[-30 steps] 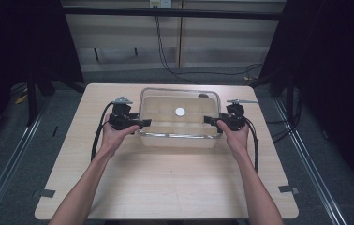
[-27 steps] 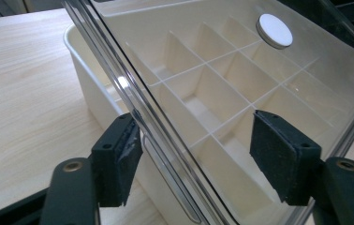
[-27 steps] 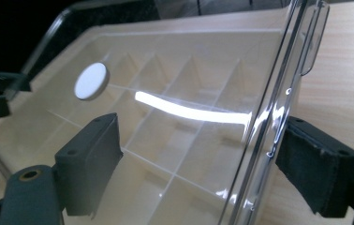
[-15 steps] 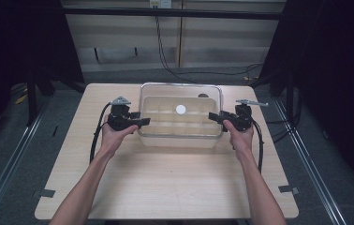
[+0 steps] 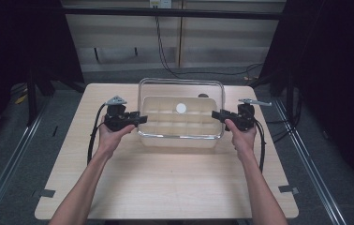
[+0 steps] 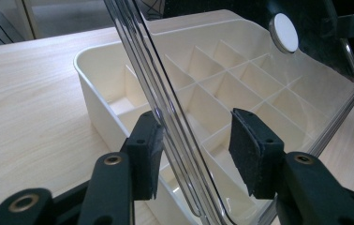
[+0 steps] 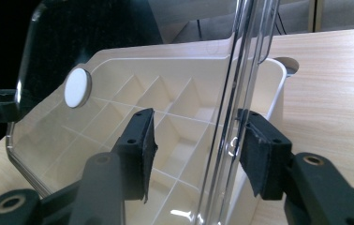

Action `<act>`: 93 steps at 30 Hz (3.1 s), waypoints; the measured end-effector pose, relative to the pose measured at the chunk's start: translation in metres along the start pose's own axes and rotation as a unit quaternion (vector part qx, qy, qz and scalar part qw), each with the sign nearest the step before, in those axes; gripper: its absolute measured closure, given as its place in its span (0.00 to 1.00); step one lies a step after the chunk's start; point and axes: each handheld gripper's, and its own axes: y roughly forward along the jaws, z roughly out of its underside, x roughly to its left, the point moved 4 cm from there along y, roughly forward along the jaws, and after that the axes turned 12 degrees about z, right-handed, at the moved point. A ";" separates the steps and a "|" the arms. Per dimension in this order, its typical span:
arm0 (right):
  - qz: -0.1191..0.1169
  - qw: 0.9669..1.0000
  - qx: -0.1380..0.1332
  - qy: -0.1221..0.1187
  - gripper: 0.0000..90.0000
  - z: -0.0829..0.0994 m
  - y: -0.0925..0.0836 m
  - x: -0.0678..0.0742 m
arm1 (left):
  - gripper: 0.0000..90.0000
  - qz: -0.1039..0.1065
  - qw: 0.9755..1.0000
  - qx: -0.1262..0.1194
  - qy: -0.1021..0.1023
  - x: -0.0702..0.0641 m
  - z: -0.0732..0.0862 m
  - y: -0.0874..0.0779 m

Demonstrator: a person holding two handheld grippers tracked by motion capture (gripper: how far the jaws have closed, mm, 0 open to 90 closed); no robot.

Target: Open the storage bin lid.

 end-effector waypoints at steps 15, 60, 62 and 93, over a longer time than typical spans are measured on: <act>0.004 1.000 -0.007 0.004 0.67 -0.004 -0.012 0.003 | 0.68 0.004 1.000 -0.007 0.012 -0.006 -0.002 -0.011; -0.016 0.999 -0.047 0.009 0.74 -0.002 -0.047 0.010 | 0.81 0.019 1.000 -0.008 0.021 -0.021 0.004 -0.023; -0.018 0.999 -0.049 0.008 0.74 -0.002 -0.048 0.011 | 0.81 0.019 1.000 -0.009 0.022 -0.022 0.004 -0.024; -0.036 0.998 -0.057 -0.004 0.75 -0.002 -0.075 0.022 | 0.82 0.029 0.999 -0.028 0.032 -0.044 0.004 -0.046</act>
